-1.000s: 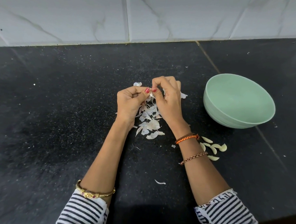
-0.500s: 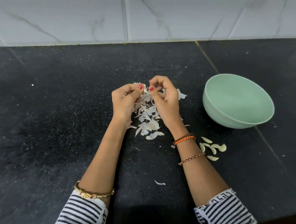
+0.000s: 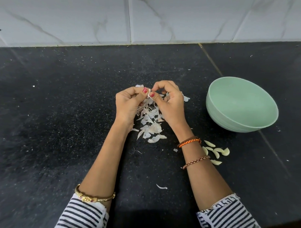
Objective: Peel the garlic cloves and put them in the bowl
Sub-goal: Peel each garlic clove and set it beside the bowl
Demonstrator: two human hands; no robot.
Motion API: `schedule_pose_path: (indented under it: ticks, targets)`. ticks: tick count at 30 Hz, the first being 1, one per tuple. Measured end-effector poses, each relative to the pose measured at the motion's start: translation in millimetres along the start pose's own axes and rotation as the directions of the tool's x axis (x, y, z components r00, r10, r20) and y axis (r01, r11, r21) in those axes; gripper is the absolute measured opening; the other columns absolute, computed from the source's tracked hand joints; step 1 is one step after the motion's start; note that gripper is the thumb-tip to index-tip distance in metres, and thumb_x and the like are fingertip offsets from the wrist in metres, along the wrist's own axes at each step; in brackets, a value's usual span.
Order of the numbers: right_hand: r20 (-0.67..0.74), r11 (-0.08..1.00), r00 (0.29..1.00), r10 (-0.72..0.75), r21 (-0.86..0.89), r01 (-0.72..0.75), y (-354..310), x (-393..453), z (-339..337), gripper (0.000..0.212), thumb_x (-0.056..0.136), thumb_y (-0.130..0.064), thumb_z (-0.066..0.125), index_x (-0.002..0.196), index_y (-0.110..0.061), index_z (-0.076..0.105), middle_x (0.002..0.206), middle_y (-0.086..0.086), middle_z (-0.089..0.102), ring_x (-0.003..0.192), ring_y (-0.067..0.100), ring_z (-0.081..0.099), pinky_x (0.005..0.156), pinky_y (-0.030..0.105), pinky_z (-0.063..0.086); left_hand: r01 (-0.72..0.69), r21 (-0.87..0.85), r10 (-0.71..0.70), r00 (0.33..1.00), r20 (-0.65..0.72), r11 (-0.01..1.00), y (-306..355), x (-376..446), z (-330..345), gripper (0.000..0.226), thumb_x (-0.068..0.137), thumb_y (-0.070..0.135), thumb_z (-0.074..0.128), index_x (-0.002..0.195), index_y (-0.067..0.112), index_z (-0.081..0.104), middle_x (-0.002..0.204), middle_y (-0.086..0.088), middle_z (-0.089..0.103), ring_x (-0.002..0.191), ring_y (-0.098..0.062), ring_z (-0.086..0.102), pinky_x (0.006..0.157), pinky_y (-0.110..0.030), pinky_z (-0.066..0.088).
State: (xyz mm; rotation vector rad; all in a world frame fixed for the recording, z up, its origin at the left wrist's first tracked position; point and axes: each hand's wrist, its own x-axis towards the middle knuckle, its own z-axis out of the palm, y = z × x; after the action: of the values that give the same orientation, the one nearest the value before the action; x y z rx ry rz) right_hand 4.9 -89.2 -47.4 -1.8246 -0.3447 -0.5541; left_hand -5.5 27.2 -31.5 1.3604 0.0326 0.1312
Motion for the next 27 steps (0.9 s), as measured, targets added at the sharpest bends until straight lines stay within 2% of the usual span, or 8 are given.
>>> schedule_pose_path:
  ticks: [3,8,13,16,18,21,24,27]
  targets:
    - [0.001,1.0,1.0,0.003,0.009,-0.003,1.5,0.8,0.7,0.006,0.078,-0.031,0.062,0.074,-0.027,0.059,0.083,-0.026,0.055,0.083,0.003,0.047,0.067,0.025,0.032,-0.01,0.018,0.009,1.0,0.021,1.0,0.2,-0.1,-0.9,0.019,0.085,0.001,0.061,0.069,0.011,0.065,0.055,0.01,0.064,0.052,-0.001,0.05,0.054,-0.016,0.043]
    - [-0.059,0.999,0.998,0.014,0.038,-0.012,0.3,0.0,2.8,0.014,0.077,-0.012,0.069,0.076,-0.024,0.063,0.085,-0.018,0.052,0.084,0.019,0.05,0.065,0.023,0.033,-0.018,0.003,0.018,0.999,0.026,1.0,0.0,1.0,-1.0,0.018,0.085,0.0,0.061,0.07,0.01,0.065,0.055,0.01,0.064,0.051,-0.001,0.049,0.052,-0.015,0.042]
    - [-0.078,1.0,0.997,0.023,0.0,-0.023,-1.1,0.2,4.0,0.017,0.078,-0.008,0.068,0.074,-0.024,0.063,0.085,-0.019,0.049,0.084,0.017,0.048,0.065,0.026,0.033,-0.013,-0.003,0.013,1.0,0.019,1.0,-0.3,-0.3,1.1,0.019,0.085,-0.002,0.06,0.069,0.009,0.064,0.052,0.01,0.063,0.049,0.002,0.051,0.052,-0.013,0.042]
    - [-0.094,0.998,0.995,0.025,-0.058,-0.031,-1.2,0.1,5.4,0.014,0.08,-0.003,0.065,0.074,-0.016,0.065,0.084,-0.019,0.048,0.084,0.017,0.048,0.068,0.03,0.038,-0.005,-0.02,0.005,1.0,0.014,1.0,-0.1,-2.5,4.9,0.018,0.085,-0.004,0.058,0.072,0.007,0.063,0.051,0.01,0.063,0.047,0.002,0.052,0.049,-0.012,0.04]
    - [-0.079,0.996,0.997,0.015,-0.082,-0.021,-1.0,0.1,5.2,0.013,0.082,-0.002,0.063,0.074,-0.013,0.065,0.085,-0.019,0.045,0.086,0.018,0.048,0.072,0.031,0.041,0.006,-0.021,-0.006,1.0,0.009,1.0,-0.4,-2.7,5.7,0.018,0.085,-0.004,0.059,0.071,0.007,0.063,0.051,0.01,0.062,0.047,0.002,0.052,0.049,-0.012,0.04]
    - [-0.039,0.997,0.999,0.012,-0.072,-0.014,-1.0,0.5,5.6,0.016,0.086,-0.011,0.058,0.074,-0.021,0.058,0.086,-0.018,0.042,0.086,0.02,0.048,0.074,0.037,0.046,0.023,-0.021,-0.023,1.0,0.0,1.0,-0.8,-2.3,5.4,0.018,0.085,-0.002,0.06,0.071,0.009,0.064,0.052,0.01,0.063,0.049,0.001,0.051,0.05,-0.013,0.041]
    - [-0.01,0.999,1.0,0.026,-0.022,-0.026,-3.8,-0.1,4.9,0.013,0.086,-0.025,0.052,0.074,-0.03,0.051,0.087,-0.017,0.042,0.086,0.014,0.047,0.073,0.027,0.042,0.024,-0.028,-0.024,1.0,0.001,0.999,-0.6,-2.7,7.8,0.017,0.085,-0.001,0.059,0.072,0.008,0.064,0.052,0.01,0.062,0.049,0.001,0.049,0.051,-0.013,0.041]
    - [-0.008,0.995,0.999,0.053,0.083,-0.052,-8.3,-1.0,1.6,0.016,0.089,-0.014,0.05,0.077,-0.024,0.051,0.087,-0.009,0.043,0.081,-0.003,0.044,0.076,0.013,0.038,0.023,-0.087,-0.03,0.997,-0.073,0.996,0.2,1.2,2.3,0.014,0.087,0.002,0.058,0.077,0.008,0.064,0.05,0.011,0.059,0.047,0.0,0.044,0.052,-0.015,0.04]
